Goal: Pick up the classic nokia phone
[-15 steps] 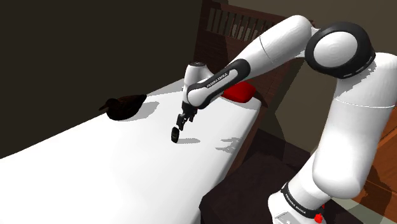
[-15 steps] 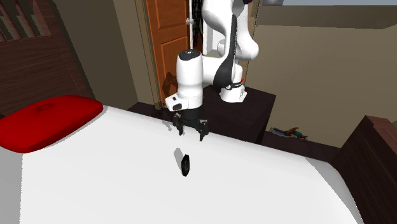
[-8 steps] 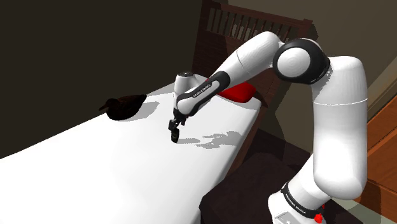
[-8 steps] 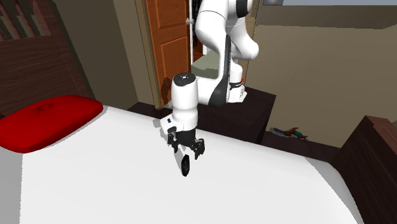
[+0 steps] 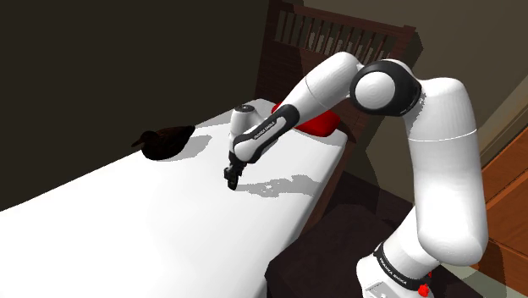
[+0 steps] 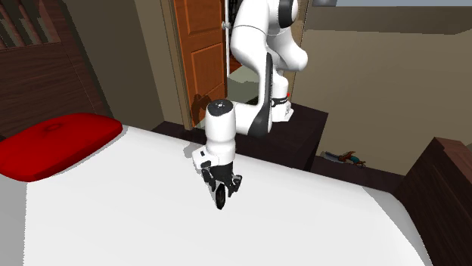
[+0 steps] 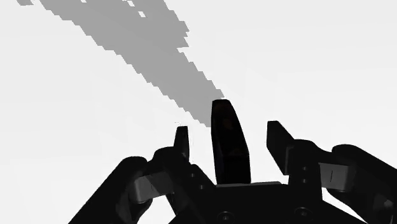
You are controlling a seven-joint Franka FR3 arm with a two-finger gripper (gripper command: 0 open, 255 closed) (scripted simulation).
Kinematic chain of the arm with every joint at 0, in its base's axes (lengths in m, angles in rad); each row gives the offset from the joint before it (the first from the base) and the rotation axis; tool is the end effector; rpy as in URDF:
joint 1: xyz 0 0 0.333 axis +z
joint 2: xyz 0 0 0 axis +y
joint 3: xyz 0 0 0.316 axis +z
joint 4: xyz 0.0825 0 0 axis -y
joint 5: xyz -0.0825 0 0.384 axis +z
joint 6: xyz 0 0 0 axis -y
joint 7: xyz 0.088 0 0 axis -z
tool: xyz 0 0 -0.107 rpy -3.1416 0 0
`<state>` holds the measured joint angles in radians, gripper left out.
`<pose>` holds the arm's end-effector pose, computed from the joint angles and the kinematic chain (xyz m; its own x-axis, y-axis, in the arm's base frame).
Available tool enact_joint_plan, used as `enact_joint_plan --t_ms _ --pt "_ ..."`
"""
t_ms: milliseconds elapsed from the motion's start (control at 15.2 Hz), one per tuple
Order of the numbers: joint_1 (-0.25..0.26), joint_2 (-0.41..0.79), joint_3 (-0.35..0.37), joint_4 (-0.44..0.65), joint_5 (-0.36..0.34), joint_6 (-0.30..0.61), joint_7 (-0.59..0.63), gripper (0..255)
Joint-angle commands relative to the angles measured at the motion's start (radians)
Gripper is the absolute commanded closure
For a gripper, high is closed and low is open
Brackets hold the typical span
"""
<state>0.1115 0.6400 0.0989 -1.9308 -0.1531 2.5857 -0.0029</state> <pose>0.6078 0.1310 0.1548 0.9482 0.3172 0.0194 0.3167 -0.9482 0.0243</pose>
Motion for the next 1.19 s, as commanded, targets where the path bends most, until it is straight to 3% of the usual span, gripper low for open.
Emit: enact_joint_plan --t_ms 0,528,1122 --pt "0.000 0.004 0.000 0.003 0.000 0.001 0.000 255" --pt "-0.001 0.001 -0.001 -0.002 0.000 0.003 -0.001 255" --pt "-0.012 -0.098 0.015 -0.021 0.017 -0.077 -0.014 255"
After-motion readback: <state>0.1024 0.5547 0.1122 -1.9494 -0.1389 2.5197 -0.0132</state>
